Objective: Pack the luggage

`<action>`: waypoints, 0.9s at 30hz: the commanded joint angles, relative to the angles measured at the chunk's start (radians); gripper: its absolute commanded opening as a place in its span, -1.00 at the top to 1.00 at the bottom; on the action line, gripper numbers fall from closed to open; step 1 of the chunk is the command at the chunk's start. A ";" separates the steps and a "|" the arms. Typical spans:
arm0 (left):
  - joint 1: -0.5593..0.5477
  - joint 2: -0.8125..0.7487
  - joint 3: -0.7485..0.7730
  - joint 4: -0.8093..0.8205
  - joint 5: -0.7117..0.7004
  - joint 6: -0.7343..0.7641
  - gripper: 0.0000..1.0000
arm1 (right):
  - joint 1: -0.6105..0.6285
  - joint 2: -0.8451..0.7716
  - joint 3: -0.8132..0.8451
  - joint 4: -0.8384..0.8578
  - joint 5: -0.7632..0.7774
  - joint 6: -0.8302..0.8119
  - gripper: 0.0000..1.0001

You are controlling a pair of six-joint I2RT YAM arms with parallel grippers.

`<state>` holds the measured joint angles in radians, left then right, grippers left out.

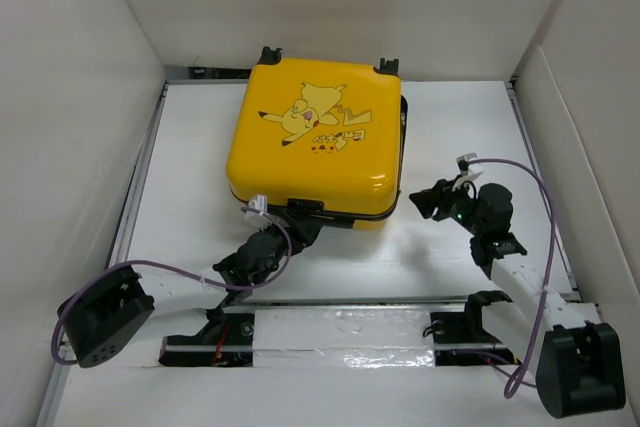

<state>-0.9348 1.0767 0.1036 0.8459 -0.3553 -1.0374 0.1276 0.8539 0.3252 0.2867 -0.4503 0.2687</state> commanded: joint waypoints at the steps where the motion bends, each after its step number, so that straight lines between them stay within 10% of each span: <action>1: -0.004 0.012 0.071 0.021 -0.013 0.033 -0.17 | -0.029 0.060 -0.006 0.267 -0.215 -0.014 0.01; 18: 0.016 0.058 0.073 0.050 0.026 0.062 -0.11 | -0.036 0.615 0.040 0.925 -0.579 0.119 0.05; 27: 0.034 0.068 0.056 0.068 0.027 0.062 -0.03 | -0.025 0.700 0.022 1.103 -0.597 0.230 0.46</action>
<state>-0.9077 1.1454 0.1631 0.8467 -0.3313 -0.9890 0.0734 1.5410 0.3550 1.2236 -1.0294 0.4667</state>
